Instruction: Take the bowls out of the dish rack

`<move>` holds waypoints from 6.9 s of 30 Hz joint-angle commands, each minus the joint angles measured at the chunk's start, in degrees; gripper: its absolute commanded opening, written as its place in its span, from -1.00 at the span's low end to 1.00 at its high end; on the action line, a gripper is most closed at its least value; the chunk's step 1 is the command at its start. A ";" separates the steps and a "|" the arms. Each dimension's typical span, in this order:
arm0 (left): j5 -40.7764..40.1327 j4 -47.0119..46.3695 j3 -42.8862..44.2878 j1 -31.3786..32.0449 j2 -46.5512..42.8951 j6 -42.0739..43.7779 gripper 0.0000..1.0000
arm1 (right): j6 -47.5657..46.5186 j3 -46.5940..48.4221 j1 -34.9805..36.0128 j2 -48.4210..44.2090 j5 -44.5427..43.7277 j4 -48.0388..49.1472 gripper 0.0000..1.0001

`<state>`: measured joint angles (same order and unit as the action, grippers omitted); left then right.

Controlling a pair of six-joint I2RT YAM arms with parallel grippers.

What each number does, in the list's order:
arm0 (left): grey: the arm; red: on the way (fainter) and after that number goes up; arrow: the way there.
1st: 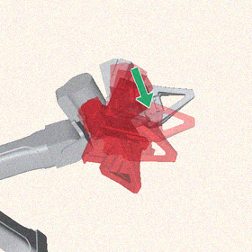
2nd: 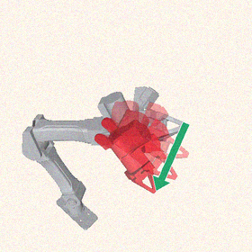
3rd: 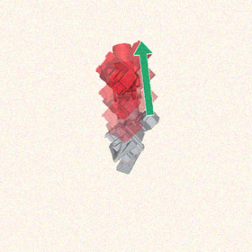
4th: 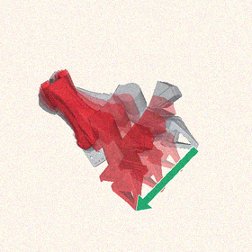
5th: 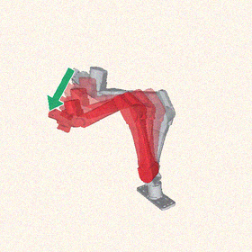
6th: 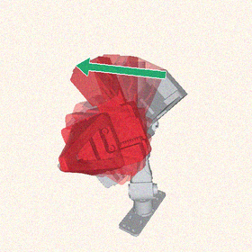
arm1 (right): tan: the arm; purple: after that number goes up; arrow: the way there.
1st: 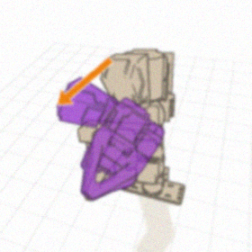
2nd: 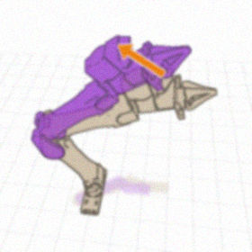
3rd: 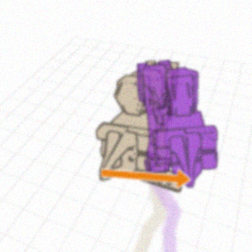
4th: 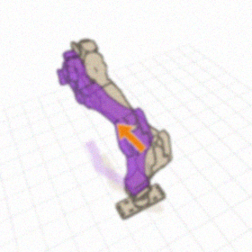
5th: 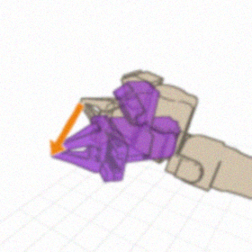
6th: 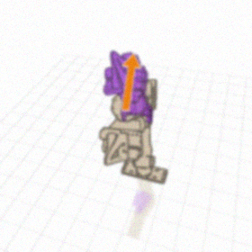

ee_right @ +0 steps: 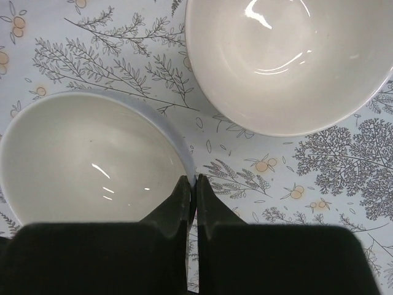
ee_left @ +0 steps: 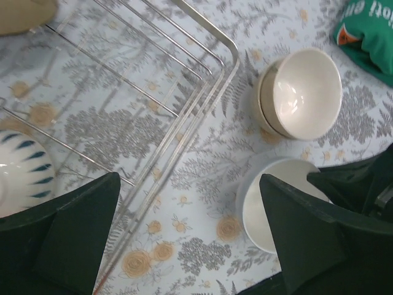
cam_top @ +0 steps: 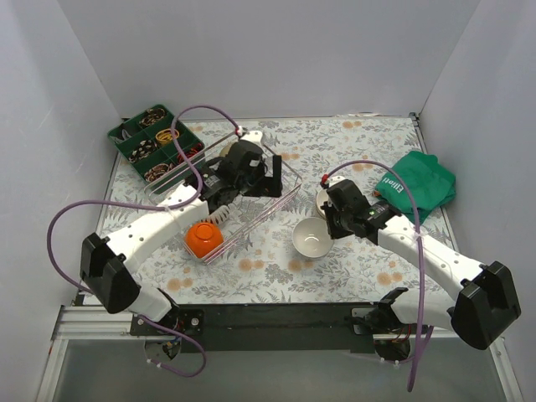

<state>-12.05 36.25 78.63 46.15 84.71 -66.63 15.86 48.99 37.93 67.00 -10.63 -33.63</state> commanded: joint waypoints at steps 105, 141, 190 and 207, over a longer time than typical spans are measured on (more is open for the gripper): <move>24.97 -15.60 6.01 -26.73 24.63 89.48 0.96 | -10.76 -19.46 -0.05 -30.09 21.27 24.92 0.79; 18.21 -14.54 10.75 -24.09 25.95 97.48 0.96 | -10.41 -19.99 -0.14 -27.10 22.32 26.07 0.79; 10.91 -19.81 10.22 -22.33 26.91 94.23 0.53 | -10.06 -20.60 -0.14 -27.01 22.50 26.07 0.77; 19.61 -9.36 18.22 -24.53 32.27 87.11 0.66 | -10.06 -20.52 -0.05 -25.96 22.76 26.07 0.77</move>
<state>4.45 23.20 94.19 22.17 116.36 22.85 5.80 28.32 37.89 40.95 11.33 -10.02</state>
